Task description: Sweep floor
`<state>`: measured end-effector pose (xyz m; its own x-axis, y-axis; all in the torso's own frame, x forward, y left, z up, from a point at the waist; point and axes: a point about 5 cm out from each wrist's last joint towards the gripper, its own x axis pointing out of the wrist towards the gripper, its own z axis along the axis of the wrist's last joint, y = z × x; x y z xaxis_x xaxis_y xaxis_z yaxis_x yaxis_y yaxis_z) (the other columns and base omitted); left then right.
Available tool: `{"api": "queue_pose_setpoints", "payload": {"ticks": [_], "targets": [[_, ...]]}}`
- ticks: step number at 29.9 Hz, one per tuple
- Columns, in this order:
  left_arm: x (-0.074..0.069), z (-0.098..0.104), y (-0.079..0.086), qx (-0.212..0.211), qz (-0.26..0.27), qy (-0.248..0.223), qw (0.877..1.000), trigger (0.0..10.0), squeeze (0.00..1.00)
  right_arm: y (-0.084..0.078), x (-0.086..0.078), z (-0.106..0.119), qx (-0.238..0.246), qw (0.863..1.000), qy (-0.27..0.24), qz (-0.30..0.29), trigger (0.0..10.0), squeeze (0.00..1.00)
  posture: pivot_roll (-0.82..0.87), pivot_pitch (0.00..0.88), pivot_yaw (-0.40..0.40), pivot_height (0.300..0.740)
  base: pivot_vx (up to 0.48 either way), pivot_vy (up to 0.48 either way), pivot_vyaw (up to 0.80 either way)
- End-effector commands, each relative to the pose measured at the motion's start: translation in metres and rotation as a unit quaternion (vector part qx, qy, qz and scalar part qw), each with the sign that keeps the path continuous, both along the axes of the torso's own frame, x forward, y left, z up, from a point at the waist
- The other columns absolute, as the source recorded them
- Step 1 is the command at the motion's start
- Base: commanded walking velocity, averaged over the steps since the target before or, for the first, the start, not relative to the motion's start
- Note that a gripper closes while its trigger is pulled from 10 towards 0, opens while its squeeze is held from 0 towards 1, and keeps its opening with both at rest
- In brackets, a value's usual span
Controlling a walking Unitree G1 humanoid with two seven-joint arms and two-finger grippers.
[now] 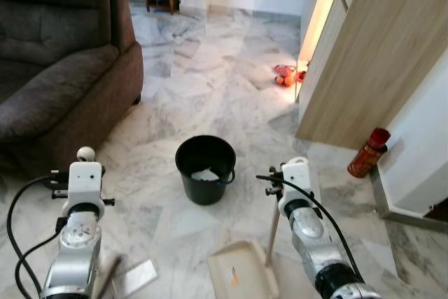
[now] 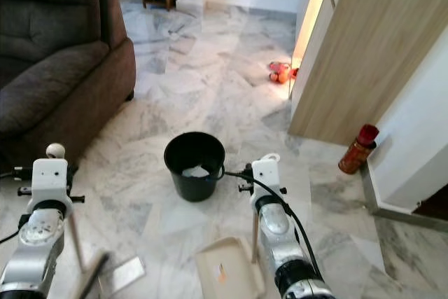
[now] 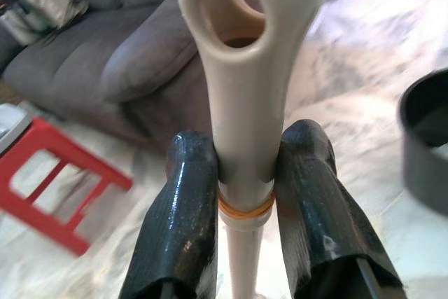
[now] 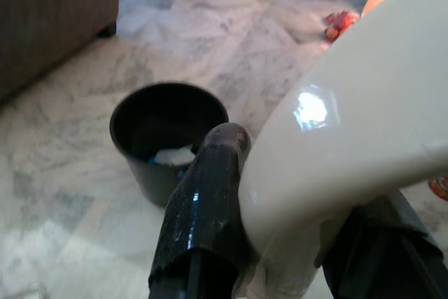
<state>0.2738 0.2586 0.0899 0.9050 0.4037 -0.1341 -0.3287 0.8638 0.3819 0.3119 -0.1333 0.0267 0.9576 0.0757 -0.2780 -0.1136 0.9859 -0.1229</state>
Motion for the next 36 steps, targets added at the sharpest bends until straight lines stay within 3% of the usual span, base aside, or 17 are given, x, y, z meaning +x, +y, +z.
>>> {"api": "queue_pose_setpoints", "payload": {"ticks": [1, 5, 10, 15, 19, 23, 30, 36], "targets": [[-0.002, 0.004, 0.003, 0.029, 0.013, 0.011, 0.999, 10.0, 0.00, 0.002, 0.005, 0.003, 0.013, 1.000, 0.004, -0.003, 10.0, 0.00, 0.05, 0.043, -0.053, 0.740, 0.000, 0.000, 0.00], [-0.007, 0.011, 0.008, 0.068, 0.029, 0.024, 0.997, 10.0, 0.00, 0.002, 0.005, 0.001, 0.030, 0.999, 0.013, -0.010, 10.0, 0.00, 0.06, 0.049, -0.055, 0.740, 0.000, 0.000, 0.00], [-0.014, -0.002, 0.011, 0.065, 0.045, 0.063, 0.995, 10.0, 0.00, 0.004, 0.000, -0.008, 0.081, 0.995, 0.050, -0.035, 10.0, 0.00, 0.06, 0.051, -0.056, 0.740, 0.000, 0.000, 0.00], [-0.014, -0.004, 0.007, 0.058, 0.038, 0.057, 0.996, 10.0, 0.00, 0.009, -0.002, -0.014, 0.115, 0.989, 0.077, -0.043, 10.0, 0.00, 0.06, 0.056, -0.059, 0.740, 0.000, 0.000, 0.00], [-0.013, 0.004, 0.006, 0.085, 0.033, 0.046, 0.995, 10.0, 0.00, 0.011, -0.003, -0.015, 0.147, 0.984, 0.082, -0.051, 10.0, 0.00, 0.06, 0.056, -0.059, 0.740, 0.000, 0.000, 0.00], [-0.007, 0.018, 0.003, 0.117, 0.019, 0.021, 0.993, 10.0, 0.00, 0.010, 0.000, -0.009, 0.167, 0.982, 0.046, -0.073, 10.0, 0.00, 0.06, 0.058, -0.061, 0.740, 0.000, 0.000, 0.00], [-0.001, 0.028, -0.007, 0.120, -0.005, -0.006, 0.993, 10.0, 0.00, 0.004, 0.010, 0.009, 0.162, 0.983, -0.018, -0.079, 10.0, 0.00, 0.06, 0.058, -0.059, 0.740, 0.000, 0.000, 0.00], [0.000, 0.030, -0.009, 0.118, -0.012, -0.009, 0.993, 10.0, 0.00, 0.006, 0.010, 0.009, 0.157, 0.985, -0.012, -0.067, 10.0, 0.00, 0.06, 0.059, -0.059, 0.740, 0.000, 0.000, 0.00]]}}
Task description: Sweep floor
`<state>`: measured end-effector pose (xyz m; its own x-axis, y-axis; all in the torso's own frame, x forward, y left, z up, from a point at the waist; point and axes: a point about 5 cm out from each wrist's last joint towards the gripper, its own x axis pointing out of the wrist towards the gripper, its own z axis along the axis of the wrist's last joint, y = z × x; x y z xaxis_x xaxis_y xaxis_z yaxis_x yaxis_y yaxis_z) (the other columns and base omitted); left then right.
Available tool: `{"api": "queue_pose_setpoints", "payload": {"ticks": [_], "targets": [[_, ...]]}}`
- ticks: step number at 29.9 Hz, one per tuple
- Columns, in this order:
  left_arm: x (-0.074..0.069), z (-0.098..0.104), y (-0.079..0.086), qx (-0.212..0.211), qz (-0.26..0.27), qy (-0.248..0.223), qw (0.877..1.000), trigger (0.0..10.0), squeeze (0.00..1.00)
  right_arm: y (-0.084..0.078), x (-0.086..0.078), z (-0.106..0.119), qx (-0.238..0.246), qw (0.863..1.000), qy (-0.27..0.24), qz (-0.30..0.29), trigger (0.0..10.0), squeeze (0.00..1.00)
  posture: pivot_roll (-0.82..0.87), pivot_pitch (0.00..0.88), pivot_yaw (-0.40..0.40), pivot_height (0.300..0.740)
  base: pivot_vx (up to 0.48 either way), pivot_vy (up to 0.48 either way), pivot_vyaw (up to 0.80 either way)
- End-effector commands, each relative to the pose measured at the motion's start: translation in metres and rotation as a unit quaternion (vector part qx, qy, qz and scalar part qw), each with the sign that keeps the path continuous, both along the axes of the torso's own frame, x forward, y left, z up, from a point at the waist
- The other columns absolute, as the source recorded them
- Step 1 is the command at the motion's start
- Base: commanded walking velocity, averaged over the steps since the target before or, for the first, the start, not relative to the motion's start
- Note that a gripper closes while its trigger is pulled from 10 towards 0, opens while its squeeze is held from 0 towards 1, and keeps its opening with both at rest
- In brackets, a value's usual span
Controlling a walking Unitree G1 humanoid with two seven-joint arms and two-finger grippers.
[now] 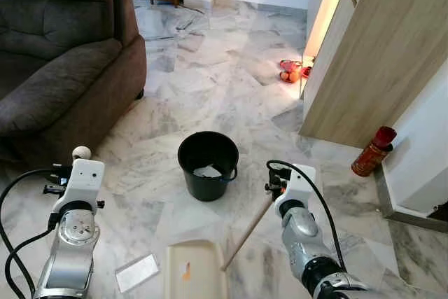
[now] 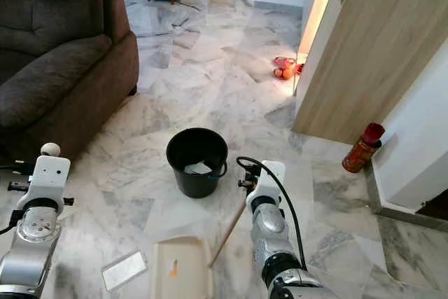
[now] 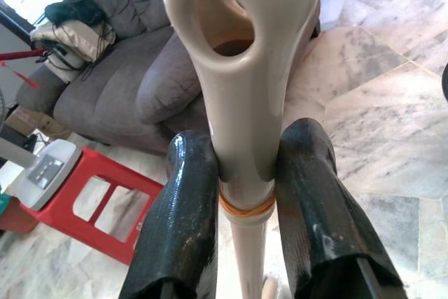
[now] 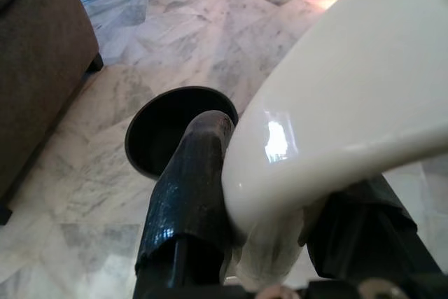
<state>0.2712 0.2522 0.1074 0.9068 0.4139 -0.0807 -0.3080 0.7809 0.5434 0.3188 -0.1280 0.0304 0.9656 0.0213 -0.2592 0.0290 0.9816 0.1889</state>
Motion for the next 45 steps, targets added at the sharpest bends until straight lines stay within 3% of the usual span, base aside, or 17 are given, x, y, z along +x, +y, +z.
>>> {"api": "queue_pose_setpoints", "payload": {"ticks": [1, 16, 23, 30, 39, 45], "targets": [[0.002, 0.012, -0.002, 0.024, -0.012, -0.018, 0.999, 10.0, 0.00, 0.006, 0.001, 0.002, -0.001, 1.000, -0.003, 0.014, 10.0, 0.00, 0.06, 0.061, -0.059, 0.740, 0.000, 0.000, 0.00], [0.001, -0.003, -0.002, -0.017, -0.062, 0.015, 0.998, 10.0, 0.00, 0.013, -0.007, -0.010, -0.033, 0.998, 0.030, 0.040, 10.0, 0.00, 0.07, 0.066, -0.061, 0.740, 0.000, 0.000, 0.00], [0.004, 0.002, -0.004, -0.028, -0.060, -0.004, 0.998, 10.0, 0.00, 0.003, 0.000, 0.004, -0.038, 0.999, -0.024, 0.001, 10.0, 0.00, 0.06, 0.061, -0.064, 0.740, 0.000, 0.000, 0.00], [0.008, 0.009, -0.012, -0.036, -0.071, -0.034, 0.996, 10.0, 0.00, 0.000, 0.018, 0.032, 0.008, 0.995, -0.095, -0.011, 10.0, 0.00, 0.06, 0.059, -0.066, 0.740, 0.000, 0.000, 0.00], [0.011, 0.011, -0.014, -0.038, -0.076, -0.046, 0.995, 10.0, 0.00, 0.004, 0.020, 0.036, -0.019, 0.995, -0.100, 0.002, 10.0, 0.00, 0.06, 0.055, -0.064, 0.740, 0.000, 0.000, 0.00], [0.012, 0.013, -0.017, -0.043, -0.082, -0.058, 0.994, 10.0, 0.00, 0.007, 0.026, 0.044, -0.068, 0.991, -0.115, 0.021, 10.0, 0.00, 0.06, 0.059, -0.066, 0.740, 0.000, 0.000, 0.00]]}}
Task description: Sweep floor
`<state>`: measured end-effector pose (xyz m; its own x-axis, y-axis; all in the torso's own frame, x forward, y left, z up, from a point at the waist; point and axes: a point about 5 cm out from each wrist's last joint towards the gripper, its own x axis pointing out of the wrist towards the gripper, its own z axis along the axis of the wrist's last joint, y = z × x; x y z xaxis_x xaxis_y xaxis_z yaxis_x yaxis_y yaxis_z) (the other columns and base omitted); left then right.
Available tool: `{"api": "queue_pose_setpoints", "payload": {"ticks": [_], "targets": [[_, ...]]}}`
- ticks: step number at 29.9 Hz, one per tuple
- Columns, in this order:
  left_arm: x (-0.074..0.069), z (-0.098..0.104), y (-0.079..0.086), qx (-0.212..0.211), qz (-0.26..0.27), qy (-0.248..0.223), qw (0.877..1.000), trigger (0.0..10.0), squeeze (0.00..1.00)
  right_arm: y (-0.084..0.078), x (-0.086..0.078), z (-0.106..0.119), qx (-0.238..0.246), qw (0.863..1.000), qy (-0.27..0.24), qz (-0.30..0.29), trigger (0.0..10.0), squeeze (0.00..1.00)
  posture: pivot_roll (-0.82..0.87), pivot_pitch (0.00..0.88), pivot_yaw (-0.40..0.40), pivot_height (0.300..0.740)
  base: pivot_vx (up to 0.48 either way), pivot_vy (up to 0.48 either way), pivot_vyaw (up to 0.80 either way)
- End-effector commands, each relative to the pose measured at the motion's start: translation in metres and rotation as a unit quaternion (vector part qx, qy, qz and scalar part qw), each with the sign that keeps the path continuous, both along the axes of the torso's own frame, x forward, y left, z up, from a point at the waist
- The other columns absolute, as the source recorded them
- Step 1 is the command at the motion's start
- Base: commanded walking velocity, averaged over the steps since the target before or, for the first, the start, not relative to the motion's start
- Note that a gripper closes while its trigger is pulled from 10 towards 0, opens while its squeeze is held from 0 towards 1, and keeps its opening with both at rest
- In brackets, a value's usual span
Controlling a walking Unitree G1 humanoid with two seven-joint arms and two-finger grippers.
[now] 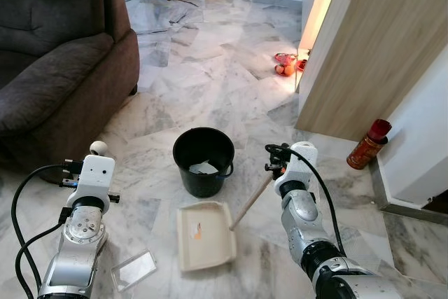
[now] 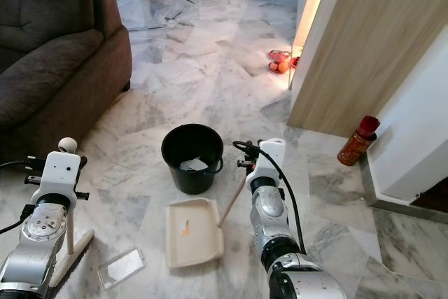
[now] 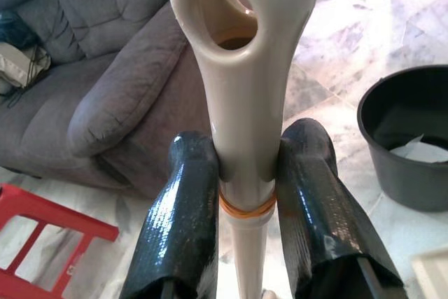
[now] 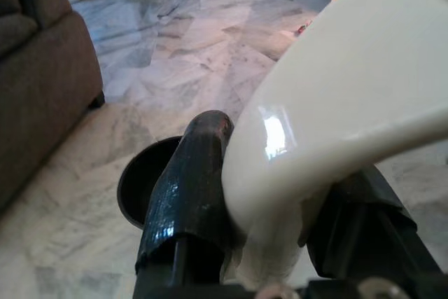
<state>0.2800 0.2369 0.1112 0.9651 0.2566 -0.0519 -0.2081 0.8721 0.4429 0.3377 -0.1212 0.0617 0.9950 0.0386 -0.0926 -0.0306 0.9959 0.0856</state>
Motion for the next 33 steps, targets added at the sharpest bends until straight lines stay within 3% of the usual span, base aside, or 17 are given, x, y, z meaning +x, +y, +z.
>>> {"api": "queue_pose_setpoints", "payload": {"ticks": [1, 5, 26, 33], "targets": [[0.004, 0.010, -0.003, 0.004, -0.001, -0.027, 1.000, 10.0, 0.00, 0.000, 0.007, 0.013, -0.018, 0.999, -0.030, 0.004, 10.0, 0.00, 0.06, 0.062, -0.069, 0.740, 0.000, 0.000, 0.00], [0.003, 0.010, -0.005, 0.006, -0.006, -0.029, 1.000, 10.0, 0.00, 0.002, 0.003, 0.008, -0.037, 0.999, -0.028, 0.017, 10.0, 0.00, 0.07, 0.068, -0.073, 0.740, 0.000, 0.000, 0.00], [-0.002, 0.013, -0.005, 0.014, -0.017, -0.031, 0.999, 10.0, 0.00, 0.005, -0.018, -0.024, -0.043, 0.998, 0.040, 0.023, 10.0, 0.00, 0.09, 0.093, -0.070, 0.740, 0.000, 0.000, 0.00], [-0.002, 0.015, -0.006, 0.017, -0.020, -0.032, 0.999, 10.0, 0.00, -0.001, -0.022, -0.032, -0.051, 0.997, 0.055, 0.018, 10.0, 0.00, 0.09, 0.097, -0.068, 0.740, 0.000, 0.000, 0.00]]}}
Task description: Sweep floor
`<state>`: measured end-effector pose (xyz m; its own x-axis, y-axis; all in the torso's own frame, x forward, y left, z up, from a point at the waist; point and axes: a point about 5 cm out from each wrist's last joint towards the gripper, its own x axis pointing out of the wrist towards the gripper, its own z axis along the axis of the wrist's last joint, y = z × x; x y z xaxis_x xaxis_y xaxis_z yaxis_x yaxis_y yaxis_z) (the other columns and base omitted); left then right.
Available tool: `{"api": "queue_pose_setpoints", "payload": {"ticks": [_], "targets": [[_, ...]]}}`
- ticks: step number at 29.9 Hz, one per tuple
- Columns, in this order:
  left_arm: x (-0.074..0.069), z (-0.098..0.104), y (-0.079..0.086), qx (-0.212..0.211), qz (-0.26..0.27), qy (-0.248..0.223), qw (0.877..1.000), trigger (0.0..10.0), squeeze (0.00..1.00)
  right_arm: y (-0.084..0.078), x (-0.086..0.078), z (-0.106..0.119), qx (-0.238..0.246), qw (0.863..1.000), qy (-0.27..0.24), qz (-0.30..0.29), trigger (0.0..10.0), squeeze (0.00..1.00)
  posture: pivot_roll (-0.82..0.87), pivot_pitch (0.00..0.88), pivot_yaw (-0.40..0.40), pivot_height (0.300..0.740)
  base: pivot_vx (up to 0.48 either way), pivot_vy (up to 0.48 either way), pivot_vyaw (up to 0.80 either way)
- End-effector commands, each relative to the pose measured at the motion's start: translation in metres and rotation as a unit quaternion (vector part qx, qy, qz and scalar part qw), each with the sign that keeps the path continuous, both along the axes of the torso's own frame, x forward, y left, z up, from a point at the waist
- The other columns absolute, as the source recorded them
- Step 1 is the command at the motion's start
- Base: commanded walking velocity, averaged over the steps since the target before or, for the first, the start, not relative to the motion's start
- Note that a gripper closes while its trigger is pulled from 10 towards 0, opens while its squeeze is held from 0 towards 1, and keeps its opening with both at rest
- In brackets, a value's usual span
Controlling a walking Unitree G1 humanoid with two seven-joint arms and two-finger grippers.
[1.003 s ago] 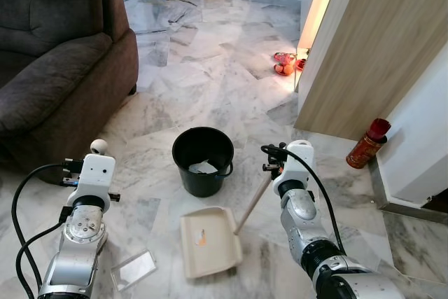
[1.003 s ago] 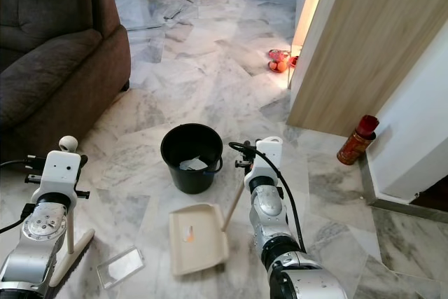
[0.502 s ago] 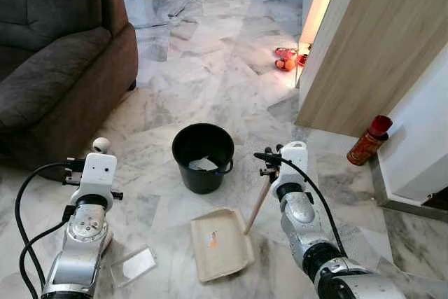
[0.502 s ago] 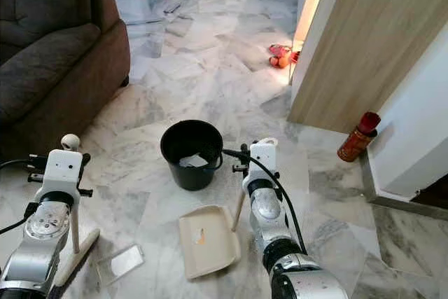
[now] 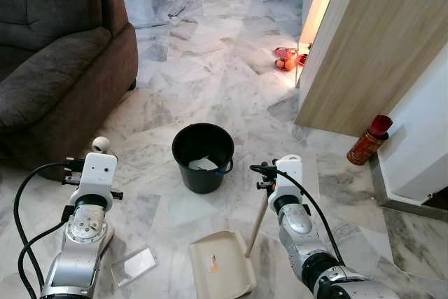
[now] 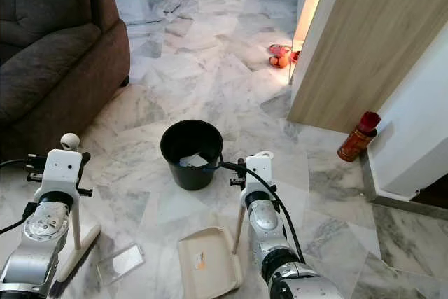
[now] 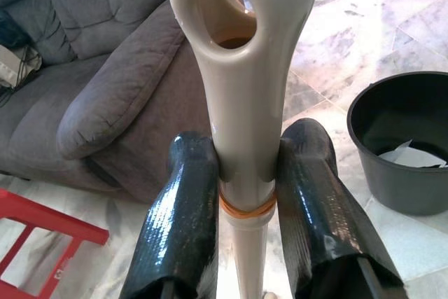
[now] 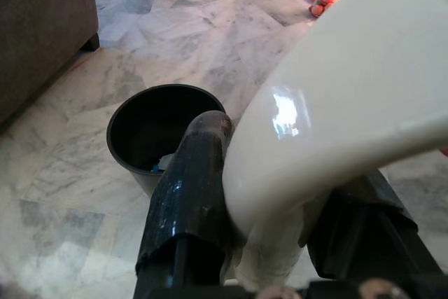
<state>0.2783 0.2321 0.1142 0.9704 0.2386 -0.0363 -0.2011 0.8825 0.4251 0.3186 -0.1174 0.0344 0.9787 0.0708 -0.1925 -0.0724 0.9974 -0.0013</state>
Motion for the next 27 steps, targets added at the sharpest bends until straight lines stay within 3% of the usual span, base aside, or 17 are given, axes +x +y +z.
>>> {"api": "queue_pose_setpoints", "payload": {"ticks": [1, 16, 27], "targets": [[0.000, 0.012, -0.001, 0.025, -0.011, -0.023, 0.999, 10.0, 0.00, -0.005, -0.004, -0.005, -0.006, 1.000, 0.008, -0.005, 10.0, 0.00, 0.09, 0.097, -0.068, 0.740, 0.000, 0.000, 0.00], [0.000, 0.015, -0.003, 0.028, -0.016, -0.031, 0.999, 10.0, 0.00, -0.005, -0.011, -0.014, 0.009, 1.000, 0.027, -0.004, 10.0, 0.00, 0.10, 0.102, -0.067, 0.740, 0.000, 0.000, 0.00], [0.000, 0.016, -0.002, 0.031, -0.014, -0.035, 0.999, 10.0, 0.00, -0.006, -0.008, -0.011, 0.034, 0.999, 0.025, -0.011, 10.0, 0.00, 0.10, 0.102, -0.065, 0.740, 0.000, 0.000, 0.00]]}}
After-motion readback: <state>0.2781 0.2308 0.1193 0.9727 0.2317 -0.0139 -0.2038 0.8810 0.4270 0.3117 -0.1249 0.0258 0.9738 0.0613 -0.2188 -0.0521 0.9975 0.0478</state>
